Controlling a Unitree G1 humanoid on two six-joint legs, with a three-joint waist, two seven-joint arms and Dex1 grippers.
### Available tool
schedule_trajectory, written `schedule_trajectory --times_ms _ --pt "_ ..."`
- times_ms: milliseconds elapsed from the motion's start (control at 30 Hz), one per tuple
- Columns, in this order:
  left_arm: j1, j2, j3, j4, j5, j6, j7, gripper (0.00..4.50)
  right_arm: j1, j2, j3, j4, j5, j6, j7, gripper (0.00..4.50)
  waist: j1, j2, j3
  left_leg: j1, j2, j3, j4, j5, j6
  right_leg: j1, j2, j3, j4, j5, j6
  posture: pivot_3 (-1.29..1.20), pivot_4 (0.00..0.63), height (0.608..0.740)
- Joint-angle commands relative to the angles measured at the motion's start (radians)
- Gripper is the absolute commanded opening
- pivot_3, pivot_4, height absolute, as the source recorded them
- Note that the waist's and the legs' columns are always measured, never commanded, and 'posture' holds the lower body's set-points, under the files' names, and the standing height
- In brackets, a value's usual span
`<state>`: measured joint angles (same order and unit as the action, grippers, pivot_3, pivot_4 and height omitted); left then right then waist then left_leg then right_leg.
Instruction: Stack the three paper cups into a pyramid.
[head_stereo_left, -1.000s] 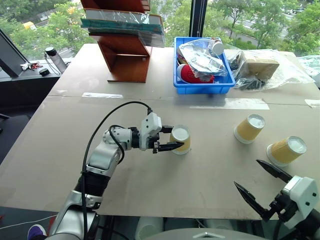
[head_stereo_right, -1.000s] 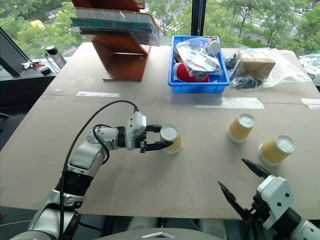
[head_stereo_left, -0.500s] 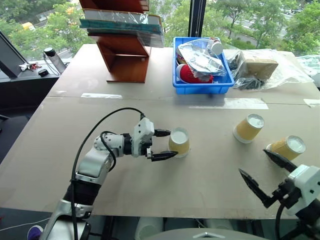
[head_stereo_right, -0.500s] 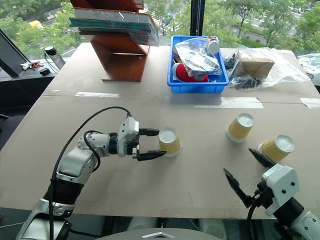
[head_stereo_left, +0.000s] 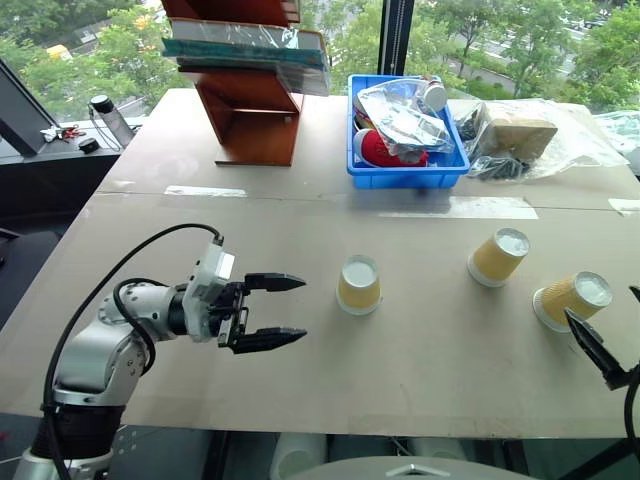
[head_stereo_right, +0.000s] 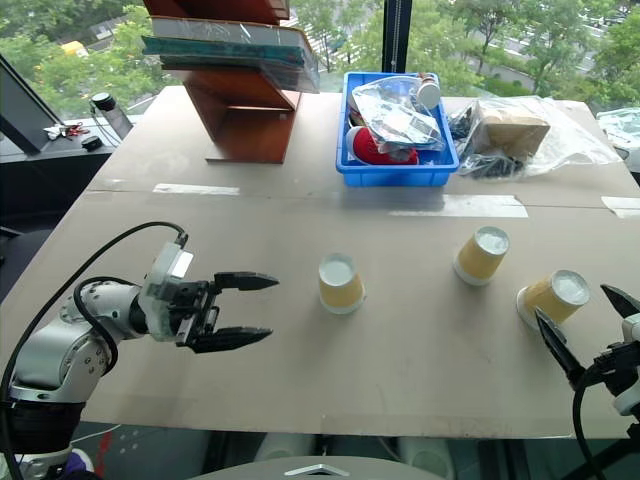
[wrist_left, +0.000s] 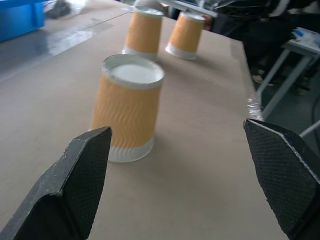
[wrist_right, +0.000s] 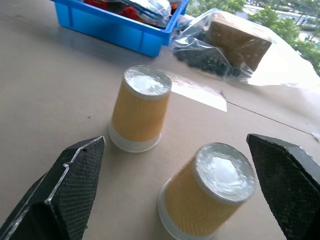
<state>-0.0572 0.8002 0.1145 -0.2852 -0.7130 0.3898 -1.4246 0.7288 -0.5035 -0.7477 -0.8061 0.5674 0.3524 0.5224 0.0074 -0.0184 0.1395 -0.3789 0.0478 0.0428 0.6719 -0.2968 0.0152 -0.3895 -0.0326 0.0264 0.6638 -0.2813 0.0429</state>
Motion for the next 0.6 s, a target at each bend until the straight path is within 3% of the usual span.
schedule_trajectory --times_ms 33,367,600 --pt "-0.032 0.006 -0.01 -0.081 -0.068 0.04 -0.014 4.33 -0.033 -0.019 -0.014 0.027 0.034 0.042 -0.008 4.5 -0.004 0.0 0.0 0.0 0.0 0.0 0.0 0.0 0.0 0.0 0.0 0.0 0.0 0.0 0.0 0.0 0.15 0.74" --pt "0.037 0.049 0.146 -0.479 -0.319 0.177 0.248 4.33 -0.209 -0.045 0.046 0.125 0.062 0.14 -0.053 4.5 -0.015 0.0 0.0 -0.002 0.0 -0.001 -0.001 0.0 0.0 -0.001 0.0 0.003 -0.001 0.0 0.0 0.0 0.15 0.74" --pt "0.104 0.101 0.239 -0.598 -0.44 0.206 0.375 4.33 -0.279 -0.046 0.046 0.193 0.083 0.204 -0.096 4.5 -0.015 0.001 0.001 -0.001 0.0 -0.002 -0.001 0.0 0.0 0.0 0.0 0.004 0.0 0.0 0.0 0.0 0.15 0.74"
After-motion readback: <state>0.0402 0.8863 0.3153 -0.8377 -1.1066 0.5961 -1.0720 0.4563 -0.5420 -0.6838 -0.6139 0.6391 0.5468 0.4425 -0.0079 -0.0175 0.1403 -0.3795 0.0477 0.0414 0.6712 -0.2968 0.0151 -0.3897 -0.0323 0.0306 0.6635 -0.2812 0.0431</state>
